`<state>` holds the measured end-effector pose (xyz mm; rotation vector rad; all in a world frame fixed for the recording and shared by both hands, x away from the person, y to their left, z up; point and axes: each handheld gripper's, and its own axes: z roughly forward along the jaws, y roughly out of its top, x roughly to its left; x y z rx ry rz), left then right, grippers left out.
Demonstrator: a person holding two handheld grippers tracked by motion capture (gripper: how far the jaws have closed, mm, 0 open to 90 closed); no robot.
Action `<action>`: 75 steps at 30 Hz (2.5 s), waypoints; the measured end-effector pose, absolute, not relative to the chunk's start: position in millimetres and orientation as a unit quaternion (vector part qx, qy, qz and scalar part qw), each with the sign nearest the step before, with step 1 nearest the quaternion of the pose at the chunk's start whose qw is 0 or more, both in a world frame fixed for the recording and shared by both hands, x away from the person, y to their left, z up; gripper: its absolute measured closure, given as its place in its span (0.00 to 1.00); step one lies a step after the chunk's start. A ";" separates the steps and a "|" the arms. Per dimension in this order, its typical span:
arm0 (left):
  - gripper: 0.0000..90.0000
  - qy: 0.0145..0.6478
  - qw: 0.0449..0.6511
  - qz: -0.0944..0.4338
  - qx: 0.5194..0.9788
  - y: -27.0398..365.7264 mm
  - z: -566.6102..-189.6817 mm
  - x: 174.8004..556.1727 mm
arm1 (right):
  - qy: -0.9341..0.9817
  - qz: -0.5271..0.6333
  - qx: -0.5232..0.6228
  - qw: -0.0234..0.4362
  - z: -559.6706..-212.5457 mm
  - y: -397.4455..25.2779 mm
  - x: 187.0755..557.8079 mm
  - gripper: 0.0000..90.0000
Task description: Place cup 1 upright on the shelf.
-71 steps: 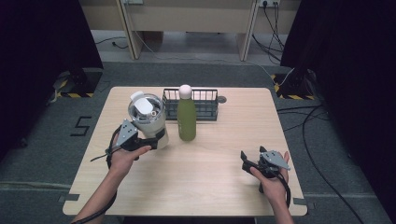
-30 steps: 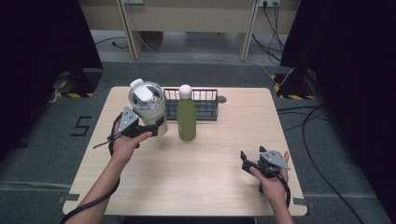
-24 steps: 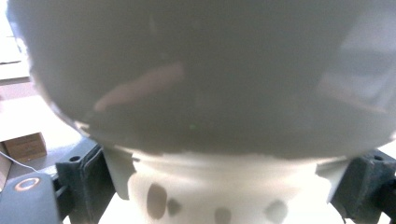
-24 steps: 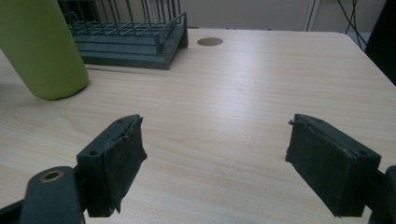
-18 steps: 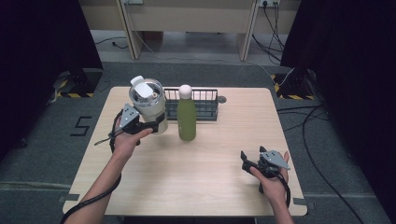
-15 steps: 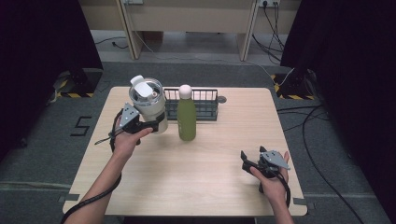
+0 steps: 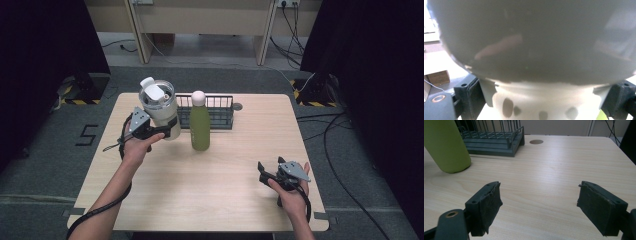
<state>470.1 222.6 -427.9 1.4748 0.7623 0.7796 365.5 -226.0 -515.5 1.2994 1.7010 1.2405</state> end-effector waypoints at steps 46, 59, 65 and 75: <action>0.11 0.338 0.617 0.334 0.627 212.1 -408.7 506.5 | 0.649 0.474 0.500 0.324 -517.7 -226.5 366.3 0.20; 0.11 0.338 0.618 0.337 0.625 211.0 -401.4 516.8 | 0.649 0.473 0.499 0.325 -518.4 -227.4 367.1 0.20; 0.11 0.337 0.619 0.339 0.624 209.1 -396.8 521.5 | 0.648 0.473 0.501 0.324 -518.8 -228.0 367.3 0.20; 0.12 0.339 0.619 0.339 0.622 205.3 -390.0 534.0 | 0.647 0.474 0.501 0.324 -519.0 -228.4 367.6 0.20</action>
